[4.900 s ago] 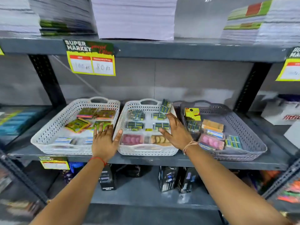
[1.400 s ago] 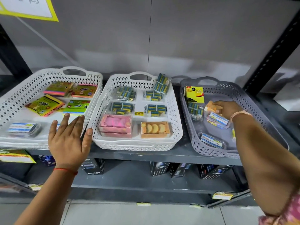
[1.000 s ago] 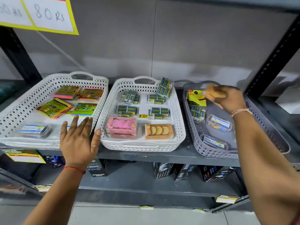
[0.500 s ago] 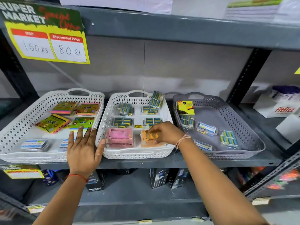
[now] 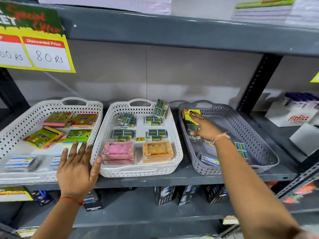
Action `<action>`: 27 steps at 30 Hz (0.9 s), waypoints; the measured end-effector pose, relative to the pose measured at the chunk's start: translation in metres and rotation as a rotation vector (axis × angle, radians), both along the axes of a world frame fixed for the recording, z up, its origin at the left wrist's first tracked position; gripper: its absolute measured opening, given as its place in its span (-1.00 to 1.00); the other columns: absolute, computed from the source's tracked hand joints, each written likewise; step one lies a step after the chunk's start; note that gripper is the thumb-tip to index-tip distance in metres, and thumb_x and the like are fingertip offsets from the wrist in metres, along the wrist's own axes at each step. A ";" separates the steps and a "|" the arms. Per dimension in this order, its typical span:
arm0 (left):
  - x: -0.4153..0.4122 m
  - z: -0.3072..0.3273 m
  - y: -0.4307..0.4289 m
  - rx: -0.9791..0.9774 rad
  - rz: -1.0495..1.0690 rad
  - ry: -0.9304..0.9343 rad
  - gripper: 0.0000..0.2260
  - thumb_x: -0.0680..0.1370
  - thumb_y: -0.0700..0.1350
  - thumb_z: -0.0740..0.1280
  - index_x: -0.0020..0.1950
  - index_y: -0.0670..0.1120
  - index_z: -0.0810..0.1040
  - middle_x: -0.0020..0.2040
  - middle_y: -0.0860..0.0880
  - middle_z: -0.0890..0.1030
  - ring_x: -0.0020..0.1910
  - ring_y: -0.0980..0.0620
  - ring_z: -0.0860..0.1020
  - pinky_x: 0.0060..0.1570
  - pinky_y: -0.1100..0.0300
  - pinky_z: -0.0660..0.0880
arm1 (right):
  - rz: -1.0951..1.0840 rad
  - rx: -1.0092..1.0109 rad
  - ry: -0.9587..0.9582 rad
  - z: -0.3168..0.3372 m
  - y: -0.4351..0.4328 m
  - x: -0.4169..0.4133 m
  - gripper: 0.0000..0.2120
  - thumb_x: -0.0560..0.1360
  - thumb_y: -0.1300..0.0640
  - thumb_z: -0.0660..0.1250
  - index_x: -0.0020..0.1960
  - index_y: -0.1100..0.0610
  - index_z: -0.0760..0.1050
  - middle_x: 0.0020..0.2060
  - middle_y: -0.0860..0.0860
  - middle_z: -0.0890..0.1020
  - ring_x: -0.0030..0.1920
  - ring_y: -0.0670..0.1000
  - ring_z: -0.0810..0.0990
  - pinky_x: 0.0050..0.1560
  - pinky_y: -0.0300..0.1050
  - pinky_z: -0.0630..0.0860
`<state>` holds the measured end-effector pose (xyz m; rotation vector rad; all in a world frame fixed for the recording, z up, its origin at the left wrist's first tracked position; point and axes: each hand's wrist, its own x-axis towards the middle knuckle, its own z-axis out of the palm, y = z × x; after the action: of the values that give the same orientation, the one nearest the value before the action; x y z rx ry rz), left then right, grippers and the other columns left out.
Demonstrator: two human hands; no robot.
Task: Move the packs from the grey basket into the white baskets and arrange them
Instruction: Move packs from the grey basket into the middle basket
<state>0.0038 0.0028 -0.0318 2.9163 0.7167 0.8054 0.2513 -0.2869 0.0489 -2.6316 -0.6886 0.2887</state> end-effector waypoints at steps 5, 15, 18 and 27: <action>0.002 -0.003 0.000 0.018 0.012 -0.040 -0.27 0.56 0.23 -0.18 0.18 -0.31 0.53 0.14 -0.33 0.57 0.26 -0.31 0.43 0.29 -0.12 0.20 | 0.135 -0.498 -0.108 -0.022 -0.004 0.035 -0.23 0.44 0.53 0.08 0.50 -0.05 0.07 0.54 0.02 0.02 0.50 0.15 0.17 0.39 -0.02 0.31; 0.002 -0.003 0.000 0.061 0.027 -0.077 -0.33 0.58 0.17 -0.15 0.15 -0.31 0.54 0.13 -0.33 0.58 0.25 -0.30 0.45 0.27 -0.12 0.23 | 0.090 -0.505 0.004 -0.029 0.006 0.051 -0.52 0.41 0.29 0.28 0.33 0.14 0.40 0.18 0.18 0.43 -0.03 0.10 0.47 -0.18 -0.12 0.51; 0.002 -0.003 -0.001 0.048 0.028 -0.079 -0.32 0.58 0.17 -0.16 0.16 -0.30 0.54 0.13 -0.32 0.58 0.25 -0.30 0.45 0.27 -0.12 0.23 | 0.083 -0.570 0.050 -0.029 0.000 0.053 -0.39 0.41 0.23 0.35 0.43 0.11 0.28 0.35 0.15 0.27 0.23 0.16 0.43 0.16 -0.03 0.54; -0.002 0.003 -0.002 0.015 0.019 -0.014 -0.27 0.57 0.21 -0.20 0.17 -0.30 0.53 0.15 -0.31 0.57 0.27 -0.31 0.43 0.34 -0.04 0.10 | 0.111 -0.526 -0.236 -0.029 -0.008 0.044 -0.41 0.35 0.28 0.43 0.34 0.12 0.34 0.30 0.12 0.47 0.29 0.19 0.41 0.27 0.07 0.42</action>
<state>0.0019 0.0008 -0.0283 2.9181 0.7413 0.8357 0.2952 -0.2946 0.0199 -3.1680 -0.9444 0.2134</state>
